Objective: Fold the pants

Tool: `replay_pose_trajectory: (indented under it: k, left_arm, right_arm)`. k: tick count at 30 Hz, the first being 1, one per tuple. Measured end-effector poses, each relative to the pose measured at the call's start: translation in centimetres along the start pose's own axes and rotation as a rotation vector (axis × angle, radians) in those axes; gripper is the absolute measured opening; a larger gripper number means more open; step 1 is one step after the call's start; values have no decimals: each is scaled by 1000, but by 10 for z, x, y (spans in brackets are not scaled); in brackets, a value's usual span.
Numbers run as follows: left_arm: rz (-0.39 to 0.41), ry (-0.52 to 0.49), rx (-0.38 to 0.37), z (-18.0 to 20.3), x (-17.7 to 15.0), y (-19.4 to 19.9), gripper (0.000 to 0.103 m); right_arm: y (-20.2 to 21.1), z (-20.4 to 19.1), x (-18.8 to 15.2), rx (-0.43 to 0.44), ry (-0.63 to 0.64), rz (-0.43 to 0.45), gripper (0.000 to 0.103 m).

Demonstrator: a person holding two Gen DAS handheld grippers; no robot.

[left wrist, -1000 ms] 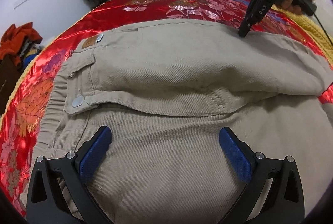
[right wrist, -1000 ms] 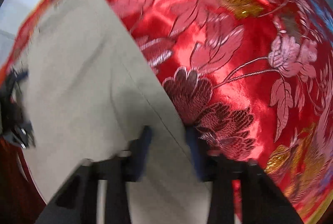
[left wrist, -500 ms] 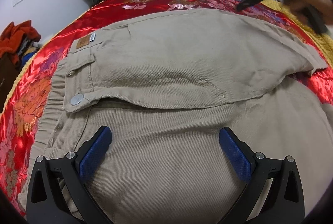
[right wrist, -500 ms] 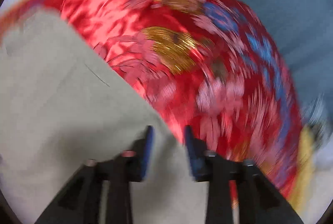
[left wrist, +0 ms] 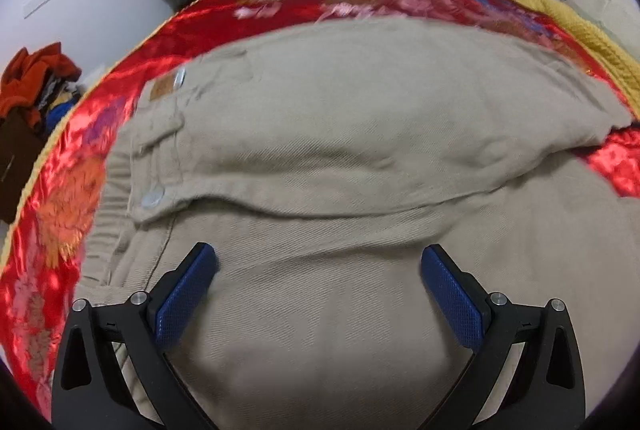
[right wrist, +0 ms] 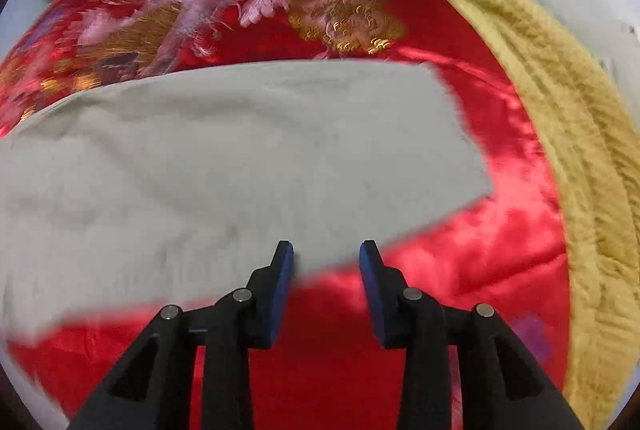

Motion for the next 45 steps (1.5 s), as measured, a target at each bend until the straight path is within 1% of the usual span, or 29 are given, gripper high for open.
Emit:
replay_pose_trajectory:
  k: [1,2,3,4,5,6,7,8,9,10,11,12,13,14,15,16,17,18,19,21,24,25,27,30,32,35,40,43,45]
  left_arm:
    - [14,-1,-23,8,3,6,103]
    - [22,-6,-51,20,6,12,103]
    - [22,-17,-77,31,7,15,103]
    - [17,-48,-105,47,5,16,103]
    - [2,-87,-110,58,1,13,103]
    - [-26,-146,-91,69,-7,4,103]
    - [-66,-218,-38,74,-19,-10,103]
    - [-52,-266,-23,77,-27,-20,103]
    - [-5,-265,-43,76,-27,-19,103]
    - [1,-247,-60,75,-26,-17,103]
    - [-7,-233,-74,73,-25,-16,103]
    - [-16,-234,-73,73,-24,-16,103]
    - [-17,-237,-69,74,-25,-16,103]
    - [-11,-241,-63,73,-25,-15,103]
    - [-9,-242,-62,72,-26,-15,103]
    - [-11,-242,-62,72,-26,-14,103]
    - [-11,-240,-65,72,-26,-14,103]
    - [-10,-240,-65,74,-27,-14,103]
    - [-11,-240,-64,74,-27,-14,103]
    - [-10,-241,-62,76,-26,-17,103]
    - [-9,-242,-61,76,-27,-16,103]
    - [-11,-242,-62,75,-26,-17,103]
    - [-11,-241,-62,76,-27,-16,103]
    - [-11,-241,-62,76,-26,-17,103]
    - [-11,-242,-62,75,-26,-17,103]
    - [-11,-242,-62,75,-26,-17,103]
    - [-11,-242,-62,75,-26,-17,103]
    - [-11,-242,-62,75,-26,-17,103]
    - [-11,-242,-62,76,-26,-17,103]
  right_arm:
    - [20,-14,-21,97,3,13,36]
    - [44,-36,-54,255,-17,12,39]
    - [58,-49,-82,375,-39,-2,44]
    - [67,-61,-112,458,-56,-24,45]
    - [73,-65,-145,492,-62,-52,45]
    - [71,-61,-165,482,-61,-69,45]
    - [66,-47,-195,424,-68,-93,45]
    - [61,-23,-218,360,-108,-100,39]
    - [59,14,-237,308,-204,-80,21]
    - [60,48,-249,229,-280,-67,12]
    - [66,74,-258,118,-322,-57,7]
    - [77,88,-260,40,-332,-38,9]
    - [88,89,-258,5,-326,-12,14]
    - [102,82,-251,2,-309,33,21]
    - [115,67,-241,22,-290,85,34]
    - [127,49,-232,37,-281,127,42]
    - [135,35,-224,49,-276,160,58]
    - [144,15,-213,76,-271,206,66]
    - [148,7,-207,96,-271,233,68]
    - [154,-29,-192,147,-272,284,69]
    - [144,-53,-185,189,-320,282,69]
    - [144,-59,-186,210,-355,290,69]
    - [139,-67,-189,201,-385,301,70]
    - [112,-71,-190,184,-381,278,70]
    - [91,-70,-187,201,-392,273,70]
    - [73,-81,-178,221,-376,273,70]
    - [64,-89,-163,236,-324,257,70]
    - [69,-84,-154,226,-320,256,70]
    - [81,-75,-147,205,-312,268,70]
Point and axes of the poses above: each gripper's, at about its wrist camera, not at the fingertips, and y roughly against the way its jaws point, z to its right, x to its top, the point moved 8 cm from there along -y, roughly the way its jaws point, and after that the axes turned 2 degrees about y, right-handed, at the moved point
